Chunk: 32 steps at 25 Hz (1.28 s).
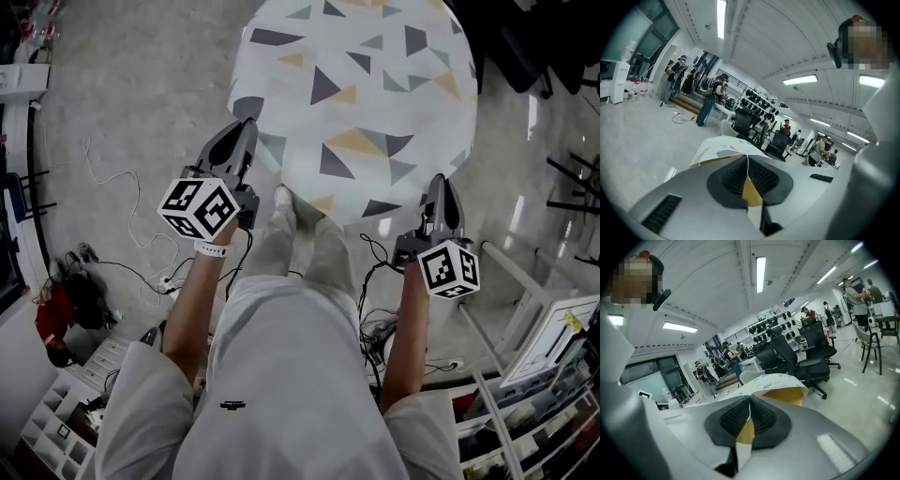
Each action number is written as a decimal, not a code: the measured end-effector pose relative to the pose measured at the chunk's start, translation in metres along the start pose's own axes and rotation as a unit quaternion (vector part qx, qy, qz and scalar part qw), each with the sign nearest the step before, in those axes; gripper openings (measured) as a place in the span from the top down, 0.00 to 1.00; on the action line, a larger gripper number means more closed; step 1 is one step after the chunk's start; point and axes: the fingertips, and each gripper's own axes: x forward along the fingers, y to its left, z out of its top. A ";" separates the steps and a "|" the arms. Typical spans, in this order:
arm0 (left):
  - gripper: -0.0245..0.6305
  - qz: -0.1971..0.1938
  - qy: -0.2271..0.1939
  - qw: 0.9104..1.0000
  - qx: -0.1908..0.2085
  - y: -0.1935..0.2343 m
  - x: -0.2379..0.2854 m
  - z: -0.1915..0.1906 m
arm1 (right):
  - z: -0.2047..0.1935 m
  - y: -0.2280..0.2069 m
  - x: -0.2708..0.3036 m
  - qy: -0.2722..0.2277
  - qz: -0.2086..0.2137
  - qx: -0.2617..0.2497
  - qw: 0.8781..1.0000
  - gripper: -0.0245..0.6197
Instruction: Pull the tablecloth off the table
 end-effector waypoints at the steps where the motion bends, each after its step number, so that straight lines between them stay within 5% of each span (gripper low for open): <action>1: 0.95 -0.003 -0.009 1.000 0.001 -0.005 -0.004 0.009 | 0.009 0.005 -0.003 -0.006 0.007 0.006 1.000 0.95; 17: 0.95 -0.069 -0.143 0.987 -0.012 -0.085 -0.083 0.122 | 0.132 0.078 -0.066 -0.121 0.132 0.119 0.977 0.95; 23: 0.95 -0.068 -0.158 0.984 0.056 -0.109 -0.111 0.156 | 0.169 0.113 -0.087 -0.146 0.175 0.079 0.971 0.95; 32: 0.95 -0.085 -0.203 0.970 0.101 -0.153 -0.159 0.213 | 0.238 0.167 -0.132 -0.201 0.229 0.023 0.952 0.94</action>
